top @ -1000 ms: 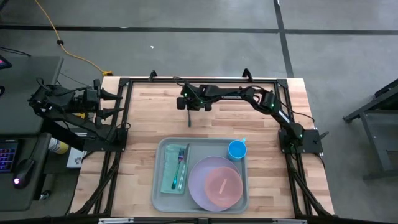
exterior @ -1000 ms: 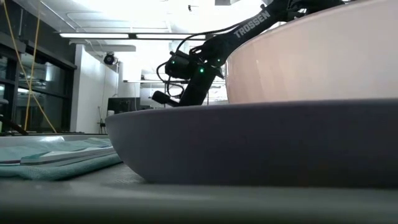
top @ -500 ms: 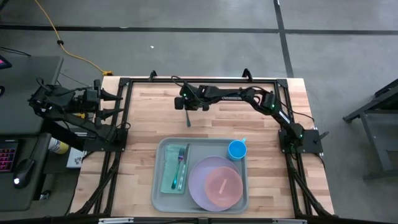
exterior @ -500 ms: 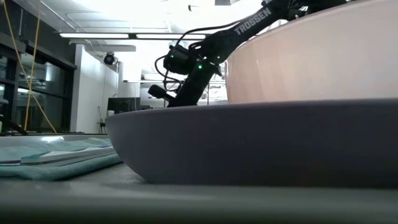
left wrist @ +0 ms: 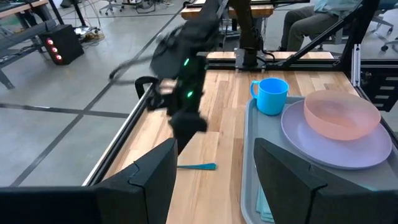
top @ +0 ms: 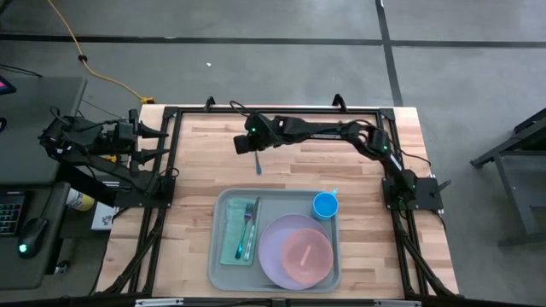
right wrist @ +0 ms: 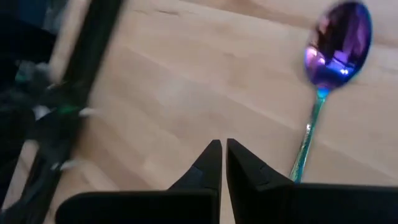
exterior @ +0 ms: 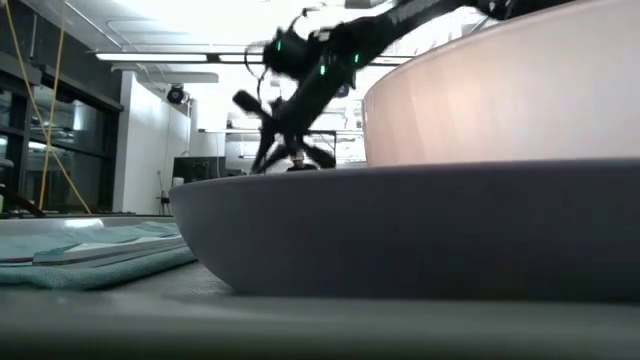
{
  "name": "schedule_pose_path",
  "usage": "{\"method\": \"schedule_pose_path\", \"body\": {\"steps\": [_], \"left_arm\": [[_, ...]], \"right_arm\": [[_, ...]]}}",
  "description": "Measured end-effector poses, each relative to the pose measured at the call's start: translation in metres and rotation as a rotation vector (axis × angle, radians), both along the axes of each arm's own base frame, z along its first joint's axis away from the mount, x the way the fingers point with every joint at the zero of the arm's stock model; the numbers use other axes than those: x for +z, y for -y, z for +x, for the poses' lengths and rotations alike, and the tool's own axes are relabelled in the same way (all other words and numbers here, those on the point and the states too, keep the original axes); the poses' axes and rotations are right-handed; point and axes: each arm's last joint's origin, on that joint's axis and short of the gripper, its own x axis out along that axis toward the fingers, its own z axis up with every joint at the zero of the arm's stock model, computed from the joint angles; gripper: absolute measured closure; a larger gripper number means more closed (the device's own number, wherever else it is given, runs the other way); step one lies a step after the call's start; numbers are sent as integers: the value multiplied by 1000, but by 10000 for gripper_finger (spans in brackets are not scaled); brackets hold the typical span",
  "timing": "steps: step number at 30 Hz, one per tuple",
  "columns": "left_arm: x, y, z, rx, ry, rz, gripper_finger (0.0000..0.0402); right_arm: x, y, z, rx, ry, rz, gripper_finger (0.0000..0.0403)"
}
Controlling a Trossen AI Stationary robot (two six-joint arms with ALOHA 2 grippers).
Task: Set up tray
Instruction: Put the blue spoon on top of the blue napkin to the left of the blue fork
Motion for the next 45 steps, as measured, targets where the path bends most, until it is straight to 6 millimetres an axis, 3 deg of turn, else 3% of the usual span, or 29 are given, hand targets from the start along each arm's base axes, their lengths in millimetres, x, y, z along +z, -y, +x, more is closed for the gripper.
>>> {"method": "schedule_pose_path", "body": {"steps": [4, 8, 14, 21, 27, 32, 38, 45], "left_arm": [[0, 0, 0, 15, 3, -3, 160], [0, -2, 0, 63, 10, 6, 160], [0, -1, 10, 164, 19, -26, 160], [0, 14, 68, 333, 118, -98, 160], [-14, 26, 127, 514, 106, -250, 160], [-43, 10, 185, 579, -26, -520, 160], [-74, -39, 244, 480, -128, -665, 160], [-124, -102, 260, 577, -312, -847, 160]], "right_arm": [[48, -20, -13, 41, 27, -117, 402], [105, -41, -45, 34, 7, -259, 402], [179, -67, -119, 11, -96, -455, 403], [234, -86, -220, -29, -245, -604, 403], [265, -97, -295, -32, -241, -700, 402], [278, -101, -332, 13, -218, -761, 402], [281, -103, -351, 75, -237, -805, 402], [278, -104, -353, 154, -287, -821, 403]]}}
